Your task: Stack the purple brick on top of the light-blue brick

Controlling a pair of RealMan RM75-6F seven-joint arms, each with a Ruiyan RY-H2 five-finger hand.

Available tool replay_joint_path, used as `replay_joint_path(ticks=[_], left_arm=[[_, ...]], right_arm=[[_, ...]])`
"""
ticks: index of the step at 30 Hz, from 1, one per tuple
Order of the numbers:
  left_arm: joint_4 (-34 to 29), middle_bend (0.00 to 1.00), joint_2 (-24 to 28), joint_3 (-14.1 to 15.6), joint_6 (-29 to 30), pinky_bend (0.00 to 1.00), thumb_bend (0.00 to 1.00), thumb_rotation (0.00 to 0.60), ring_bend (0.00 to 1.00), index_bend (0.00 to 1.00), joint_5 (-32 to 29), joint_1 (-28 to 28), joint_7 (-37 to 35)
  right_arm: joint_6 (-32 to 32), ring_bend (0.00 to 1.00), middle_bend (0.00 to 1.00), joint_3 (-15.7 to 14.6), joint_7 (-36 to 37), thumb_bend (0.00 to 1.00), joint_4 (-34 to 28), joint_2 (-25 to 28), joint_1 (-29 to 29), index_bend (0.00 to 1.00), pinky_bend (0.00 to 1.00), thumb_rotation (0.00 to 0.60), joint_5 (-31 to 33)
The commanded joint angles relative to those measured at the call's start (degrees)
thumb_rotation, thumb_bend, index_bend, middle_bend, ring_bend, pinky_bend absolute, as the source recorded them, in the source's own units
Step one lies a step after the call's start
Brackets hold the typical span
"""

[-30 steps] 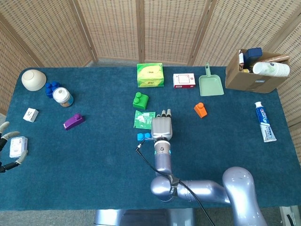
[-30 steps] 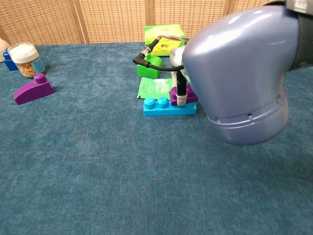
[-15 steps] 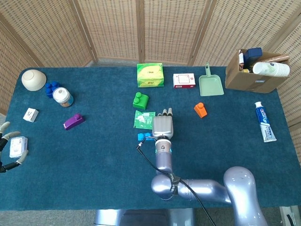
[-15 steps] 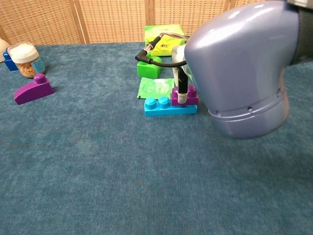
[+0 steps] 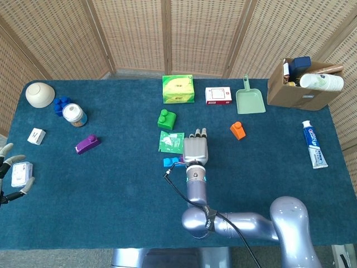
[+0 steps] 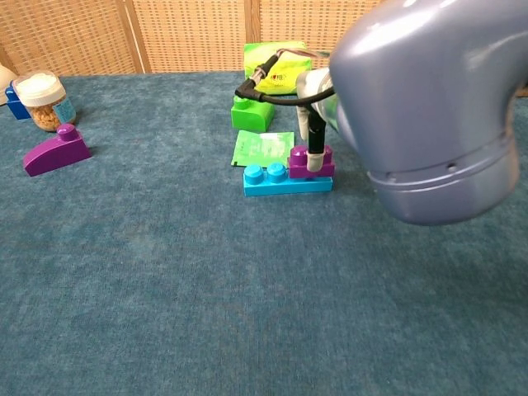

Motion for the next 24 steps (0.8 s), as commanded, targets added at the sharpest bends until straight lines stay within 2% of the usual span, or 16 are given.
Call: replay_joint_path(ticks=[1, 8, 14, 16, 20, 24], left_arm=[[-0.2, 0.01, 0.2, 0.2, -0.2, 0.00, 0.38, 0.333, 0.00, 0.26, 0.4, -0.2, 0.3], [-1.2, 0.01, 0.6, 0.5, -0.4, 0.00, 0.38, 0.325, 0.00, 0.25, 1.0, -0.5, 1.0], [-2.3, 0.01, 1.1, 0.7, -0.7, 0.00, 0.38, 0.332, 0.00, 0.25, 1.2, -0.7, 2.0], [-2.6, 0.01, 1.2, 0.8, -0.8, 0.00, 0.38, 0.331, 0.00, 0.25, 1.3, -0.8, 2.2], [-3.5, 0.02, 1.7, 1.1, -1.4, 0.00, 0.38, 0.319, 0.00, 0.24, 1.8, -1.2, 3.1], [-4.7, 0.02, 2.4, 1.6, -2.1, 0.00, 0.37, 0.307, 0.00, 0.23, 3.1, -1.9, 4.2]], right_arm=[[1.1, 0.08, 0.25, 0.3, 0.3, 0.16, -2.8, 1.4, -0.8, 0.40, 0.09, 0.600, 0.1], [0.2, 0.06, 0.24, -0.6, 3.9, 0.16, -8.7, 5.0, -3.4, 0.38, 0.09, 0.600, -3.1], [-3.0, 0.03, 0.24, -3.3, 11.8, 0.14, -11.2, 8.0, -6.7, 0.38, 0.07, 0.600, -11.3], [-3.8, 0.01, 0.23, -4.4, 13.8, 0.13, -11.5, 8.8, -7.5, 0.37, 0.06, 0.586, -13.7], [-6.1, 0.00, 0.21, -6.6, 18.1, 0.11, -12.8, 11.3, -9.6, 0.35, 0.04, 0.506, -18.8], [-7.6, 0.00, 0.20, -9.3, 23.3, 0.11, -13.4, 14.2, -12.3, 0.35, 0.02, 0.483, -26.1]])
